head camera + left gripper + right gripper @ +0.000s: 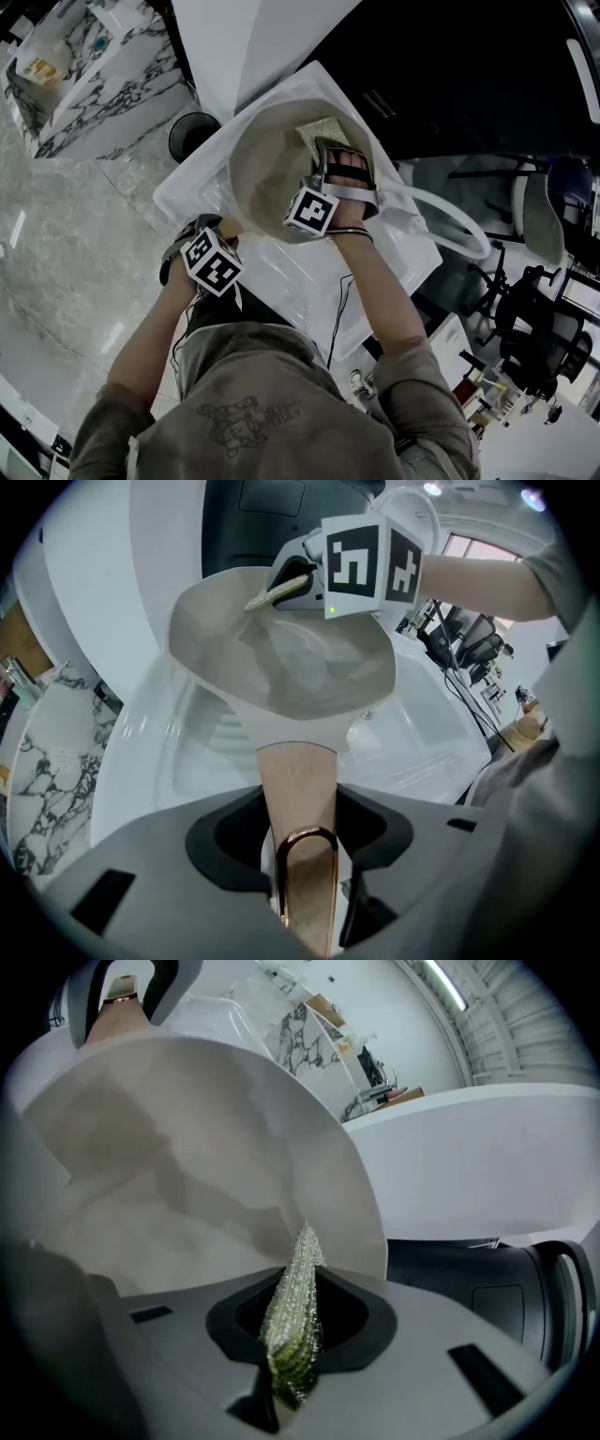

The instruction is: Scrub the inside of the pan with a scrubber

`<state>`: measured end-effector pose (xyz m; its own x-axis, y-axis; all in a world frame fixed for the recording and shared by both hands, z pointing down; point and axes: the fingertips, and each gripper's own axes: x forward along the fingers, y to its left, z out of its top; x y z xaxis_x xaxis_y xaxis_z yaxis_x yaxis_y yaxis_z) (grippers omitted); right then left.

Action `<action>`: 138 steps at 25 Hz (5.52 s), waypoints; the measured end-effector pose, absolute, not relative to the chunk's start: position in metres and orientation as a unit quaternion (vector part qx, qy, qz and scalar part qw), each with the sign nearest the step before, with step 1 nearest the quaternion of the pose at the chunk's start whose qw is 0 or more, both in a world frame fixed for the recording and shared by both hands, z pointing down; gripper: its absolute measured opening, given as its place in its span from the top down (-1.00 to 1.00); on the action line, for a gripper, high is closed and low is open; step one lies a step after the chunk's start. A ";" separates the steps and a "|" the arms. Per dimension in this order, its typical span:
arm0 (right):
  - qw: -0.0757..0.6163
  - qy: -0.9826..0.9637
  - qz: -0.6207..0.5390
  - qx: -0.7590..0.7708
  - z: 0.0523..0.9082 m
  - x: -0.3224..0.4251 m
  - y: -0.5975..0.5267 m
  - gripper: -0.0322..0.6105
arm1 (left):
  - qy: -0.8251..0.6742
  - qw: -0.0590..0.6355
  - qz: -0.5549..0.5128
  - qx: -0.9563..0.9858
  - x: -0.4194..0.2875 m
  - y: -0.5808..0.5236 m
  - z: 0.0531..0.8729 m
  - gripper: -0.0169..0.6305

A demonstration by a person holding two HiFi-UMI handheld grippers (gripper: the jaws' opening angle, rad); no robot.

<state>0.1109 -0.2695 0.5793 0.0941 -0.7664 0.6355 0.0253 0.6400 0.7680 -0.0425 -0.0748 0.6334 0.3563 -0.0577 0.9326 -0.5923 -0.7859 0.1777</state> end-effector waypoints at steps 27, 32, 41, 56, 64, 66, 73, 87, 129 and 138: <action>0.715 -0.658 0.083 0.220 0.626 0.137 -0.135 0.67 | -0.210 0.252 0.531 0.781 -0.043 -0.077 0.634 0.31; 0.672 -0.692 0.163 0.210 0.627 0.113 -0.114 0.67 | -0.212 0.254 0.531 0.780 -0.043 -0.077 0.634 0.31; 0.559 -0.758 0.280 0.185 0.615 0.045 -0.096 0.68 | -0.215 0.256 0.527 0.782 -0.042 -0.078 0.633 0.31; 0.307 -0.831 0.348 0.307 0.554 0.015 -0.143 0.67 | -0.230 0.225 0.526 0.787 -0.044 -0.077 0.632 0.31; 0.296 -0.836 0.307 0.345 0.531 0.037 -0.151 0.67 | -0.247 0.211 0.525 0.787 -0.050 -0.075 0.626 0.30; 0.293 -0.836 0.305 0.350 0.526 0.041 -0.151 0.67 | -0.248 0.210 0.523 0.788 -0.049 -0.075 0.623 0.30; 0.287 -0.838 0.277 0.372 0.506 0.057 -0.155 0.67 | -0.253 0.202 0.514 0.794 -0.048 -0.076 0.610 0.27; 0.243 -0.861 0.200 0.400 0.420 0.069 -0.145 0.67 | -0.327 0.132 0.450 0.821 -0.049 -0.098 0.507 0.26; -0.001 -0.863 -0.023 0.505 0.188 0.096 -0.010 0.67 | -0.451 -0.083 0.163 0.874 -0.039 -0.042 0.238 0.82; 0.009 -0.862 -0.046 0.505 0.183 0.095 0.005 0.67 | -0.457 -0.081 0.154 0.872 -0.043 -0.030 0.231 0.82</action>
<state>0.0949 0.0051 0.1834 -0.4893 -0.8715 -0.0322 -0.8700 0.4851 0.0885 -0.0433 -0.0297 0.2313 0.5347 -0.8222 0.1953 -0.7723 -0.5693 -0.2820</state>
